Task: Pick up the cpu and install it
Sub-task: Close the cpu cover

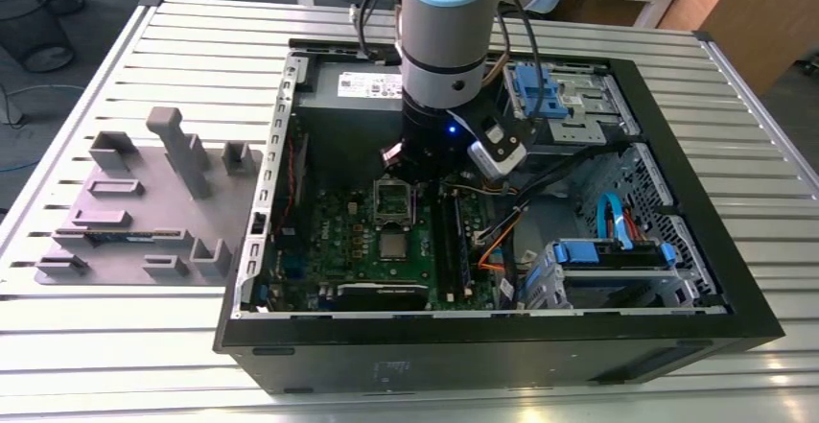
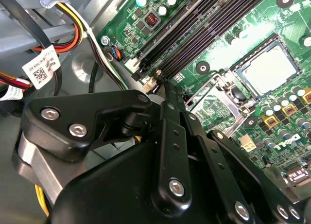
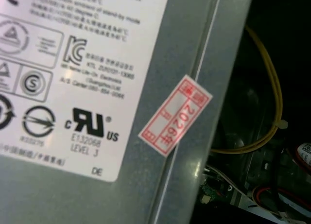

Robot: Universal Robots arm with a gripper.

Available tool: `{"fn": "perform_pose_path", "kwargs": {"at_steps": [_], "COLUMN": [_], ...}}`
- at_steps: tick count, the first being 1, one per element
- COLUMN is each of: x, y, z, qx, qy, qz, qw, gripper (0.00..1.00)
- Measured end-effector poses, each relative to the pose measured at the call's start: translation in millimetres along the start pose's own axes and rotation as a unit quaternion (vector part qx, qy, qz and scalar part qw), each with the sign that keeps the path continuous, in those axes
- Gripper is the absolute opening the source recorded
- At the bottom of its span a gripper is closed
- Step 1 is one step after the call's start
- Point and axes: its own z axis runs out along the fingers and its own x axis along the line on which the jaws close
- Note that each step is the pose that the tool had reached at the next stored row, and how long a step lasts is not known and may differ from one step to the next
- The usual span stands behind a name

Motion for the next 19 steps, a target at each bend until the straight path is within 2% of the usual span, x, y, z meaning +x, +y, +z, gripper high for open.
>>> {"fn": "perform_pose_path", "kwargs": {"at_steps": [14,19], "x": [1.1,0.3], "y": [0.7,3.7], "z": [0.7,0.8], "qx": [-0.0011,-0.0011], "qy": [-0.0001,-0.0001], "qz": [-0.006,-0.006], "qw": [0.99998,0.99998], "gripper": [0.11,0.11]}}
